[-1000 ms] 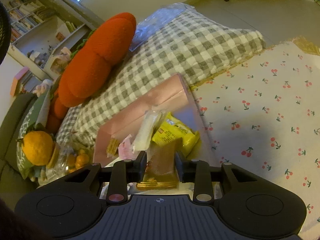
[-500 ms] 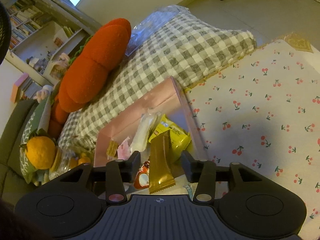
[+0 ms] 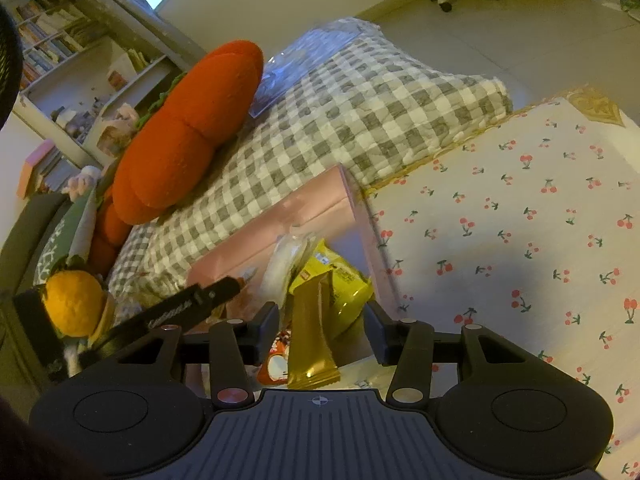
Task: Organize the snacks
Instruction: 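Lower the biscuit packet into the box with the left tool while the right lowers the gold bar in, then open both tools to release the snacks and lift away from the box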
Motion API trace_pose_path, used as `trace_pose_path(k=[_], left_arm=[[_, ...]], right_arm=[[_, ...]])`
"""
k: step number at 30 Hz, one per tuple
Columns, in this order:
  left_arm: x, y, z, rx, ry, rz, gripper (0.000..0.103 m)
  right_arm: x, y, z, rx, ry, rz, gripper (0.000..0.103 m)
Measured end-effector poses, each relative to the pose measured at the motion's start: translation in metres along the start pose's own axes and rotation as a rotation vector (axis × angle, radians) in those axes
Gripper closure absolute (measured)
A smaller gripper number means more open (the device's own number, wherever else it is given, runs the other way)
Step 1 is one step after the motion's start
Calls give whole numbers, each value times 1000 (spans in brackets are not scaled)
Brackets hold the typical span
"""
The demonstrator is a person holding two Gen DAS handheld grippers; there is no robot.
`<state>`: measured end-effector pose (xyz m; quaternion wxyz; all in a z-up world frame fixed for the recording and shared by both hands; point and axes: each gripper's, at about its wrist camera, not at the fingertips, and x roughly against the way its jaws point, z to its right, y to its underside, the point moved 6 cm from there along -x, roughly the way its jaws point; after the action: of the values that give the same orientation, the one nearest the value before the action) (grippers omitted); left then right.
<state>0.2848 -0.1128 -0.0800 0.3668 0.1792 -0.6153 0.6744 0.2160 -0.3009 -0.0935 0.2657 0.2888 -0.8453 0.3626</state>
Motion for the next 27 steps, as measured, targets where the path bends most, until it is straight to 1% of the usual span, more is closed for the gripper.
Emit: trace_pose_path(k=[5, 7, 9, 10, 11, 12, 14, 16, 21, 27], left_arm=[[-8, -3, 2, -38, -26, 6, 56], [-9, -2, 1, -38, -35, 9, 47], [-6, -1, -2, -38, -38, 9, 42], [-5, -1, -4, -38, -40, 10, 37], [-3, 0, -5, -39, -41, 11, 35], [0, 1, -7, -39, -40, 9, 32], [4, 2, -10, -37, -37, 7, 31], [10, 5, -13, -34, -34, 6, 26], [27, 11, -20, -26, -32, 4, 22], [47, 20, -25, -9, -21, -2, 17]], right_arm=[[0, 1, -1, 8, -1, -2, 56], [0, 2, -3, 17, 3, -4, 56], [-1, 4, -4, 28, 10, -8, 56], [-1, 4, -5, 31, 12, -9, 53], [-1, 4, -5, 34, 14, -8, 48], [0, 5, -6, 37, 15, -6, 46], [3, 5, -7, 42, 18, -5, 46], [6, 6, -8, 44, 20, -3, 46], [17, 9, -12, 62, 28, 7, 35], [32, 17, -17, 95, 45, 4, 34]])
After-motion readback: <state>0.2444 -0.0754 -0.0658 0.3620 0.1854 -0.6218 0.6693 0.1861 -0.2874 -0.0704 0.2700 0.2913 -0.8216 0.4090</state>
